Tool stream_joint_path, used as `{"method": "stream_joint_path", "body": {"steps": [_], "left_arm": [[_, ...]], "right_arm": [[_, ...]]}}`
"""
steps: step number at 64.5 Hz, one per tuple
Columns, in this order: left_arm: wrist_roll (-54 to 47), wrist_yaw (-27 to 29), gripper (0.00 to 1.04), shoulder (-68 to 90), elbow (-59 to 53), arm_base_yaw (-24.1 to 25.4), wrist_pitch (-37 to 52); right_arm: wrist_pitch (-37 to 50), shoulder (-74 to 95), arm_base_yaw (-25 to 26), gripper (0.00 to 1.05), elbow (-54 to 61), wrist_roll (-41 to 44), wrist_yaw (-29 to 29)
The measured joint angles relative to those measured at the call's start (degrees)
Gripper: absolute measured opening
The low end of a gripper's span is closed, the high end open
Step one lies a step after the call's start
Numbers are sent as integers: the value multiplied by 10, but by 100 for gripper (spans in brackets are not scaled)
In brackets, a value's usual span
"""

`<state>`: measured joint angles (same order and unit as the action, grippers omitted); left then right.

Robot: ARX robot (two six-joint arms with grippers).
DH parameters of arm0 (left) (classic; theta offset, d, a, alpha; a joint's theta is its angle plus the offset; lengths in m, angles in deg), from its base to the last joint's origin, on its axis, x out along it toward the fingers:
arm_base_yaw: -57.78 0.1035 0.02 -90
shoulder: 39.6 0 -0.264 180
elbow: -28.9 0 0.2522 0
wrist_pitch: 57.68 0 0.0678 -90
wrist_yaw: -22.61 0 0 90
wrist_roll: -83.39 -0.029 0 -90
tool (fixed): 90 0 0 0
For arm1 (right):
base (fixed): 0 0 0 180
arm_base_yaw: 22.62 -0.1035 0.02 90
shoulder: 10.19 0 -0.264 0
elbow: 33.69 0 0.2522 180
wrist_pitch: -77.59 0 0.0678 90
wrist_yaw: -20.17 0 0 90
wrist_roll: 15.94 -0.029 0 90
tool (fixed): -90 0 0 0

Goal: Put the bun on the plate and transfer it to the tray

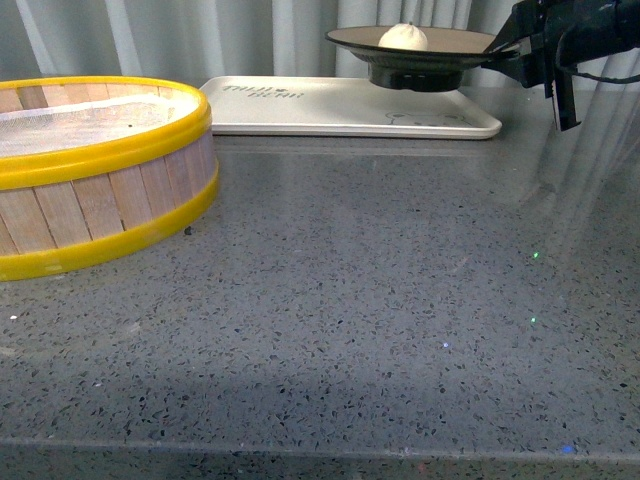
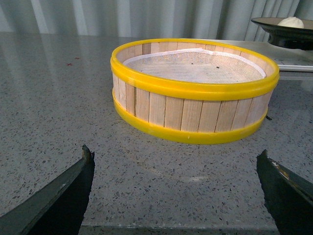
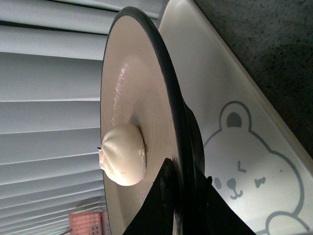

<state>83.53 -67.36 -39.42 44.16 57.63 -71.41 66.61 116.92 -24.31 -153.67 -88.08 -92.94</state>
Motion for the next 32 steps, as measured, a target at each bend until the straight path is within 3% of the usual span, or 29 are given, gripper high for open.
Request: {"method": "stream_joint_path", "body": {"steps": [32], "left_arm": [[0, 0, 98, 0, 0, 0, 0]], "right_arm": [[-11, 14, -25, 3, -17, 12, -4]]}}
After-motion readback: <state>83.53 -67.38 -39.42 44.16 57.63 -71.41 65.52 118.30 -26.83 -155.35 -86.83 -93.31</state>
